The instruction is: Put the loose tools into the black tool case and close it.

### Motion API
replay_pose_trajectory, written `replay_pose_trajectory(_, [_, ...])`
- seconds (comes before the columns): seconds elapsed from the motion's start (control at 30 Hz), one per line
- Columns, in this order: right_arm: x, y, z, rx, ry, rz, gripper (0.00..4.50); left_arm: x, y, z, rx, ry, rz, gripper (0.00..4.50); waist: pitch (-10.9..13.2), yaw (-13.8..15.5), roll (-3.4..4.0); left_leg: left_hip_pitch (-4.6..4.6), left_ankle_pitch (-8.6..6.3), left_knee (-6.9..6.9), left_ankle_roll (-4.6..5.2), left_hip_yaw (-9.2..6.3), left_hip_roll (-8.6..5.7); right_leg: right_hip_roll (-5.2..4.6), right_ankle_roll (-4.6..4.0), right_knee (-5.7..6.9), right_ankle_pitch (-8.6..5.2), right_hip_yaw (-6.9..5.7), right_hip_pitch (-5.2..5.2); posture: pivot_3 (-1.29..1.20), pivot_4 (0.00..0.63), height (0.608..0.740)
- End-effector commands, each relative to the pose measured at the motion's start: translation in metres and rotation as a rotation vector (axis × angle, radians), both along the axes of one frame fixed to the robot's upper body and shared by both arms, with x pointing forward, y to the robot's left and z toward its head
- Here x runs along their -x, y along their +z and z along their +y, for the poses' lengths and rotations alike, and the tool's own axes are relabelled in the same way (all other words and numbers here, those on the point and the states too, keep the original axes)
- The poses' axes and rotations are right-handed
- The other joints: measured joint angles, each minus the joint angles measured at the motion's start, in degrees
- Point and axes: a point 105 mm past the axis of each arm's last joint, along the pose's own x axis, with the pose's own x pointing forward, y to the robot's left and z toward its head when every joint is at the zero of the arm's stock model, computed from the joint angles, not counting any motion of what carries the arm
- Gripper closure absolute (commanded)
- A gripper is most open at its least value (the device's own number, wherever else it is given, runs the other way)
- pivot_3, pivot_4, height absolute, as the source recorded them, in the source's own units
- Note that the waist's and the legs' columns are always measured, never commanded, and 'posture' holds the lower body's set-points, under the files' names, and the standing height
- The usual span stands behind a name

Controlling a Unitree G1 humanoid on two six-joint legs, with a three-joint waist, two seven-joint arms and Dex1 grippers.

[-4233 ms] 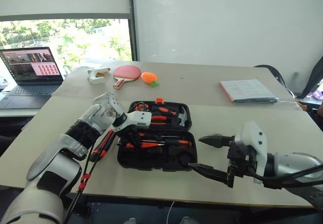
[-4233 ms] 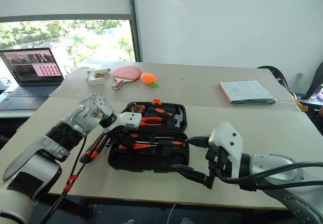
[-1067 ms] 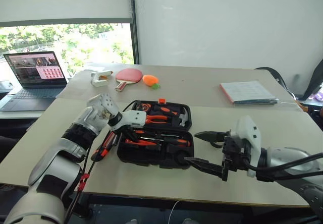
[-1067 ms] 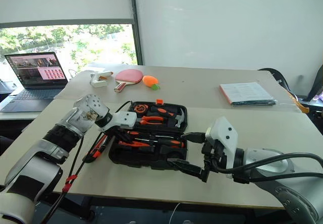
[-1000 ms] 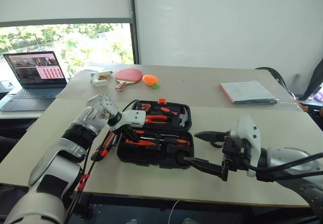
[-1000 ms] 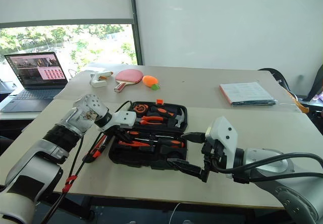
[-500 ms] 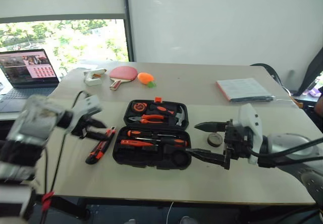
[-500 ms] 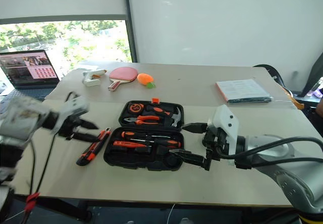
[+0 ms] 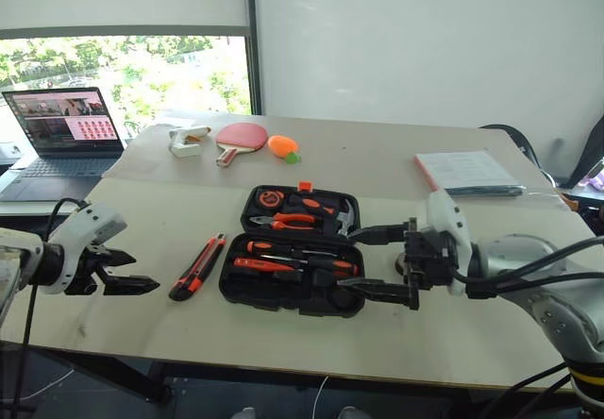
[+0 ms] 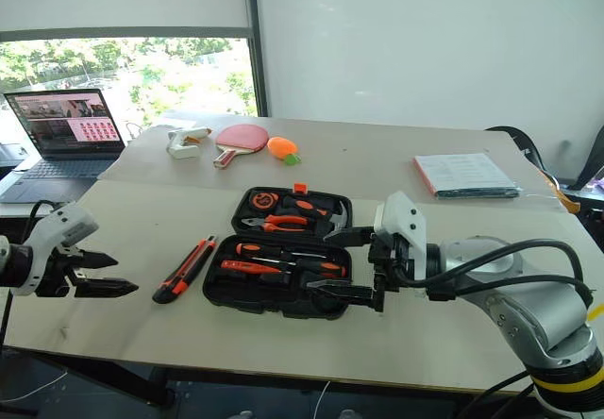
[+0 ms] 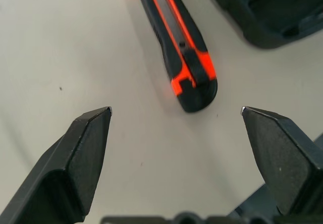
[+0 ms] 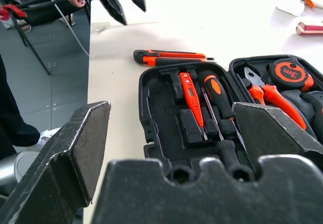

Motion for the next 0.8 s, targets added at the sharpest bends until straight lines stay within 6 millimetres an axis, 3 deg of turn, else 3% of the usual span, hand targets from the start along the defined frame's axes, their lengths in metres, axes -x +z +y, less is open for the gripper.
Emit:
replay_pose_trajectory(0.03, [0.006, 0.007, 0.003, -0.020, 0.007, -0.048, 0.00, -0.026, -0.007, -0.017, 0.007, 0.109, 0.029, 0.07, 0.0, 0.2, 0.00, 0.00, 0.00, 0.01, 0.00, -0.01, -0.02, 0.01, 0.01, 0.01, 0.00, 0.00, 0.00, 0.00, 0.150, 0.737])
replay_pose_trajectory(0.17, [0.009, 0.004, 0.005, -0.031, -0.004, -0.044, 0.00, -0.050, -0.017, -0.029, -0.021, 0.124, 0.051, 0.07, 0.0, 0.0, -0.03, 0.02, 0.00, 0.02, 0.00, -0.02, -0.05, 0.04, 0.02, 0.01, 0.01, 0.03, 0.04, 0.00, 0.150, 0.737])
replay_pose_trajectory(0.27, [0.011, 0.003, 0.005, -0.035, -0.014, -0.043, 0.00, -0.055, -0.022, -0.039, -0.016, 0.088, 0.074, 0.07, 0.0, -0.8, -0.06, -0.05, 0.00, -0.02, 0.01, -0.02, -0.02, 0.07, -0.01, 0.02, 0.02, 0.04, -0.09, 0.00, 0.150, 0.737])
replay_pose_trajectory(0.37, [0.012, 0.002, 0.004, -0.044, -0.039, -0.040, 0.00, -0.062, -0.040, -0.035, -0.091, 0.108, 0.112, 0.07, 0.0, -0.6, -0.06, -0.08, -0.01, -0.07, 0.01, -0.04, -0.02, 0.07, -0.04, 0.03, 0.01, 0.03, -0.14, 0.00, 0.150, 0.737])
replay_pose_trajectory(0.6, [0.013, 0.002, 0.002, -0.050, -0.062, -0.038, 0.00, -0.066, -0.061, -0.044, -0.103, 0.081, 0.200, 0.07, 0.0, -0.2, -0.07, -0.03, 0.00, 0.03, 0.00, -0.03, -0.05, 0.04, -0.01, 0.03, 0.03, 0.04, -0.02, 0.00, 0.150, 0.737])
replay_pose_trajectory(0.8, [0.014, 0.003, 0.002, -0.051, -0.070, -0.039, 0.00, -0.068, -0.069, -0.049, -0.093, 0.058, 0.227, 1.65, -0.1, -0.2, 0.11, 0.10, 0.00, 0.02, 0.00, -0.03, -0.08, 0.03, 0.00, 0.04, 0.02, 0.04, 0.09, 0.00, 0.150, 0.737])
